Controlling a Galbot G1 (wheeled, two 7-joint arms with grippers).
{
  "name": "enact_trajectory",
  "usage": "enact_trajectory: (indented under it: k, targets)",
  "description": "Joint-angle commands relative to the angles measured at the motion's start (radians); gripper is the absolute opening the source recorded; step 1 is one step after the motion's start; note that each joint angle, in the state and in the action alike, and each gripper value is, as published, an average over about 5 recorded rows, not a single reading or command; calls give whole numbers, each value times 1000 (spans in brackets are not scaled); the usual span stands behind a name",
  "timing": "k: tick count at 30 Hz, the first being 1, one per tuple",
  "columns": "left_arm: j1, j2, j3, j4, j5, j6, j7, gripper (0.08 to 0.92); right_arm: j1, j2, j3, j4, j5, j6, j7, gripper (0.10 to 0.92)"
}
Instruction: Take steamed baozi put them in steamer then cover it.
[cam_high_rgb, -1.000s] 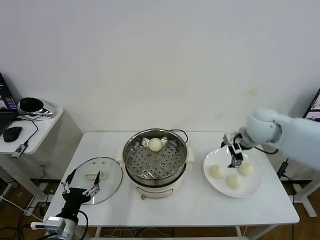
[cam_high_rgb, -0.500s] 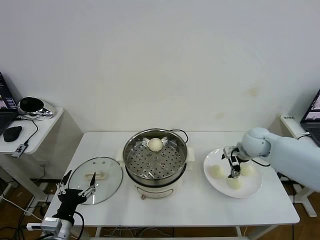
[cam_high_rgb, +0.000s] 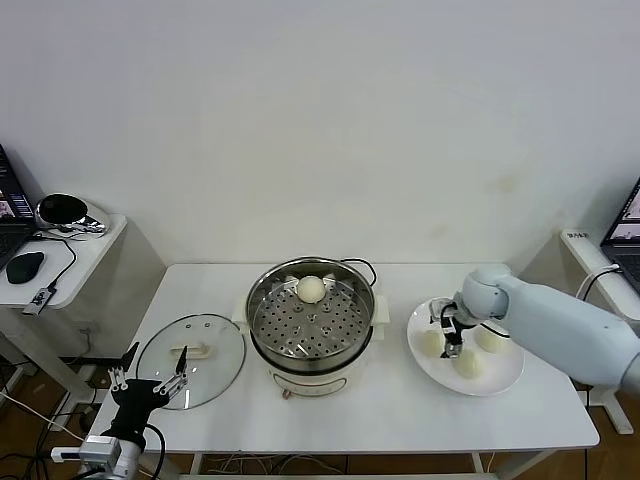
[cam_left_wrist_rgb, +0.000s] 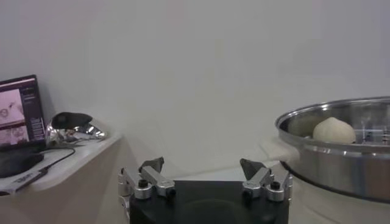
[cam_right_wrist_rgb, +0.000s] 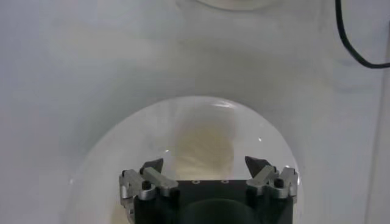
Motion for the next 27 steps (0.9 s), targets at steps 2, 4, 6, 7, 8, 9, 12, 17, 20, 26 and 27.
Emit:
enact_trajectory:
  k: [2,4,6,7,8,9,12,17,20,26,27]
  targets:
    - [2,0,0,2,0,-4,0,823,-33,52,30,-75,-30,6,-10,759]
    - [1,-2,1,1,0,-5,0,823,-34,53,33,-78,-33,6,-13,731]
    - [1,-3,2,0,1,-4,0,823,-37,52,38,-80,-37,6,-18,692]
    - [2,-3,2,-1,2,-4,0,823,-38,51,39,-78,-38,6,-23,675]
    - [2,-3,2,-1,2,-4,0,823,-38,49,40,-76,-39,5,-26,655]
    - [2,-3,1,-2,2,-4,0,823,-36,47,40,-72,-37,5,-32,640]
    - [3,-3,-1,-4,3,-4,0,823,-16,36,34,-53,-24,4,-47,610]
    - [0,-3,1,-6,3,-4,-1,823,77,8,21,-1,18,-9,-75,590]
    - [-1,-1,4,-8,3,-3,-1,823,174,-30,-18,65,78,-28,-96,586]
    - [-4,9,5,-16,-1,0,0,823,522,-80,-210,193,257,-86,-122,590]
    - [-6,10,6,-17,-2,0,0,823,589,-74,-244,207,293,-99,-122,592]
